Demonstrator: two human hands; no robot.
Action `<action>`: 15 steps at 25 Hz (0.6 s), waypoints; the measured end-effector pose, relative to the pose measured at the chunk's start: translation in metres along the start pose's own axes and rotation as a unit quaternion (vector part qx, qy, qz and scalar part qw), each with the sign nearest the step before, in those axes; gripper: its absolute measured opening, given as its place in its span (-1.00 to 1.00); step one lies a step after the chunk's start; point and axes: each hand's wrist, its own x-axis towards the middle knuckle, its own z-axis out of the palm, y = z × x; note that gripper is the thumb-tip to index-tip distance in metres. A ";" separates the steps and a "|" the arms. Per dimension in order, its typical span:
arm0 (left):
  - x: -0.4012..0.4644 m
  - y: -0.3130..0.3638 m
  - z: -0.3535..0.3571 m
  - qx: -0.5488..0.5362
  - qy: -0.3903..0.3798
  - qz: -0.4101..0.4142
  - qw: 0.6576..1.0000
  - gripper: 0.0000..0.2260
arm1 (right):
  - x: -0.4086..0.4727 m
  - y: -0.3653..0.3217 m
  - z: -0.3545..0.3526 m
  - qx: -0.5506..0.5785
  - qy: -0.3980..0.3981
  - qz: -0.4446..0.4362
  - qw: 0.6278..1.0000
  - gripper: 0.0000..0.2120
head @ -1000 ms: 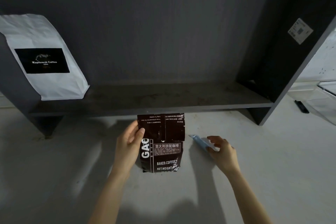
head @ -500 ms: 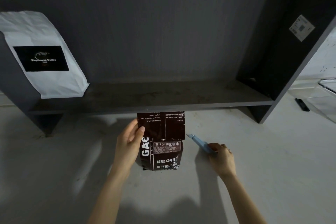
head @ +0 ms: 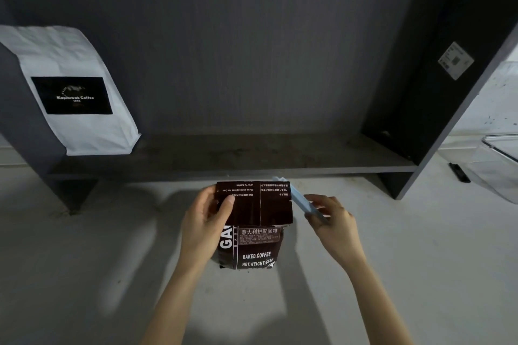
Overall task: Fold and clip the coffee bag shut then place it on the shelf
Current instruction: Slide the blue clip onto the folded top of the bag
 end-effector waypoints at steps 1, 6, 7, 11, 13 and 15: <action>0.002 0.002 0.000 0.010 -0.005 0.010 1.000 -0.76 | 0.001 -0.007 -0.003 0.010 0.002 -0.017 1.000 -0.72; 0.006 0.015 0.000 0.071 -0.038 0.060 0.995 -0.70 | 0.002 -0.045 -0.021 0.060 0.025 -0.088 0.994 -0.70; 0.005 0.017 0.001 0.076 -0.037 0.062 0.995 -0.69 | 0.001 -0.053 -0.024 0.070 0.027 -0.110 0.991 -0.68; 0.004 0.022 0.002 0.100 -0.034 0.074 0.992 -0.70 | -0.008 -0.065 -0.026 0.080 -0.013 -0.171 0.982 -0.62; 0.005 0.023 0.002 0.099 -0.041 0.066 0.992 -0.72 | -0.011 -0.063 -0.022 0.076 -0.038 -0.167 0.982 -0.64; 0.005 0.025 0.001 0.088 -0.051 0.052 0.994 -0.74 | -0.013 -0.060 -0.018 0.069 -0.048 -0.160 0.984 -0.70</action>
